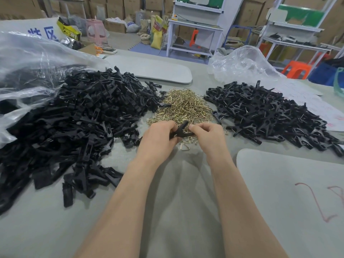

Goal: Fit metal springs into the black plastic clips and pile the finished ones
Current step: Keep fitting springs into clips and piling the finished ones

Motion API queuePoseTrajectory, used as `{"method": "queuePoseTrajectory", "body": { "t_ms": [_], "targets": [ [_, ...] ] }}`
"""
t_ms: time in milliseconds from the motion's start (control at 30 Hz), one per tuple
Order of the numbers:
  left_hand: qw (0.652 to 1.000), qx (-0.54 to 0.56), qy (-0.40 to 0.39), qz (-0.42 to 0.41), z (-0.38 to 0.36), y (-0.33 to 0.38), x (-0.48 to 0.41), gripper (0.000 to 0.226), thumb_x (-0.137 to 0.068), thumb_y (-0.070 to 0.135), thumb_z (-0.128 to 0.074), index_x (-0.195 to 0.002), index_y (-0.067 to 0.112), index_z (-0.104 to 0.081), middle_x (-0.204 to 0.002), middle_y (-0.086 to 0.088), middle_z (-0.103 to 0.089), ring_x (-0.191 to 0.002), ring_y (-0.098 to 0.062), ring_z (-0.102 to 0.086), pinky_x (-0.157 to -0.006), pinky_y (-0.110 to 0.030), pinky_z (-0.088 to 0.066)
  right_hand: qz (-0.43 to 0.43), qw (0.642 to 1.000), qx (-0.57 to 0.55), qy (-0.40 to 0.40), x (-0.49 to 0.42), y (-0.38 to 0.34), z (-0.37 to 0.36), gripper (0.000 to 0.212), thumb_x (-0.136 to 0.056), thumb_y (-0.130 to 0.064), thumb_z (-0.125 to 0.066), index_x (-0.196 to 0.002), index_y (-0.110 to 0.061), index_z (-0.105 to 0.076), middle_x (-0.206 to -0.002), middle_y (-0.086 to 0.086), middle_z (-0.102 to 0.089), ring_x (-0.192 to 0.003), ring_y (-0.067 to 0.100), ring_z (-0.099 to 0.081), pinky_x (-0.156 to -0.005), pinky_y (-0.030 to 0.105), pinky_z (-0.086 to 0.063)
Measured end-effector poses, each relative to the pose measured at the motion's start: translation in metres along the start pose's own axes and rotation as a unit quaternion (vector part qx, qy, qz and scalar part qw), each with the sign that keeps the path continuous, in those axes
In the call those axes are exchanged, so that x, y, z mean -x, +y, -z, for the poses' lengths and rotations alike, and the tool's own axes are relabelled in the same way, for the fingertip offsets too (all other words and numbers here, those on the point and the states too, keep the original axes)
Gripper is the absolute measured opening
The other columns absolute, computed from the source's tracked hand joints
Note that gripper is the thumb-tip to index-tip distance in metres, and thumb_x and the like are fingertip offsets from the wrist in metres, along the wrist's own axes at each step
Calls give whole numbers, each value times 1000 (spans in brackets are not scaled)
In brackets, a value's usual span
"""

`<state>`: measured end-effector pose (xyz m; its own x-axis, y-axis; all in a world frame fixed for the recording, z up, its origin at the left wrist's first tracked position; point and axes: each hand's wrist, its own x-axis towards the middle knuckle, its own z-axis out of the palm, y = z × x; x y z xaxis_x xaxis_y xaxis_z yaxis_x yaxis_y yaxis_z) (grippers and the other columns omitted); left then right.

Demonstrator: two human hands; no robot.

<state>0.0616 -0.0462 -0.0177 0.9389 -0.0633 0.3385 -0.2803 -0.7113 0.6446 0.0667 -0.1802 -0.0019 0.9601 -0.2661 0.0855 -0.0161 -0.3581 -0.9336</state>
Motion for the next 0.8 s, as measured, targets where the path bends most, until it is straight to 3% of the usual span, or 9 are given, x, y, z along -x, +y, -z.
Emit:
{"method": "queuePoseTrajectory", "body": {
  "t_ms": [200,333,400,467,533,600,700,800],
  "targets": [
    [1000,-4,-5,-8,1,2,0,13,-79,23,-74,-85,18,-64,-84,3,-62,-79,-20,-60,-74,-41,-51,14,1000,14,-13,0,0,-1,30,-82,-16,-67,-54,-24,-61,-43,-14,-48,-53,6,-41,-56,23,-33],
    [999,32,-18,-7,6,1,1,14,-79,23,-75,-86,17,-65,-85,3,-63,-81,-18,-62,-76,-39,-52,-40,995,-55,-69,3,-4,5,20,-85,-18,-65,-66,-18,-66,-66,1,-58,-63,10,-46,-60,24,-35],
    [995,91,-37,-8,9,3,1,13,-78,22,-77,-83,20,-64,-77,9,-63,-77,-13,-63,-75,-30,-52,-124,967,-167,-149,1,-6,16,17,-86,-22,-64,-71,-16,-67,-71,3,-61,-64,12,-51,-62,23,-38],
    [987,153,-47,-18,15,8,2,18,-76,19,-78,-77,29,-63,-66,15,-59,-70,-6,-60,-71,-19,-49,-194,915,-267,-233,0,-6,26,18,-80,-31,-65,-78,-14,-64,-69,1,-60,-62,12,-55,-59,22,-44],
    [982,175,-52,-46,21,11,3,27,-76,17,-78,-75,38,-60,-67,17,-59,-70,2,-58,-71,-11,-45,-212,873,-305,-316,2,-3,30,40,-73,-41,-63,-98,-10,-60,-72,2,-59,-63,14,-59,-59,23,-50],
    [982,161,-55,-77,25,13,4,23,-76,18,-78,-79,35,-63,-75,15,-61,-75,7,-55,-72,-4,-39,-200,846,-308,-386,4,0,30,54,-75,-49,-58,-112,-9,-54,-77,3,-63,-66,17,-64,-61,26,-54],
    [980,152,-57,-113,28,17,4,15,-77,15,-77,-90,17,-69,-93,5,-62,-84,5,-53,-75,0,-34,-171,833,-295,-435,5,1,27,56,-75,-56,-52,-103,-10,-66,-81,8,-72,-69,15,-70,-66,25,-57],
    [975,179,-62,-120,28,19,4,24,-78,13,-75,-97,26,-66,-96,6,-59,-87,8,-52,-77,-3,-38,-169,832,-321,-419,5,3,23,49,-78,-49,-49,-85,-9,-76,-73,10,-73,-64,14,-70,-61,23,-58]
  ]
}}
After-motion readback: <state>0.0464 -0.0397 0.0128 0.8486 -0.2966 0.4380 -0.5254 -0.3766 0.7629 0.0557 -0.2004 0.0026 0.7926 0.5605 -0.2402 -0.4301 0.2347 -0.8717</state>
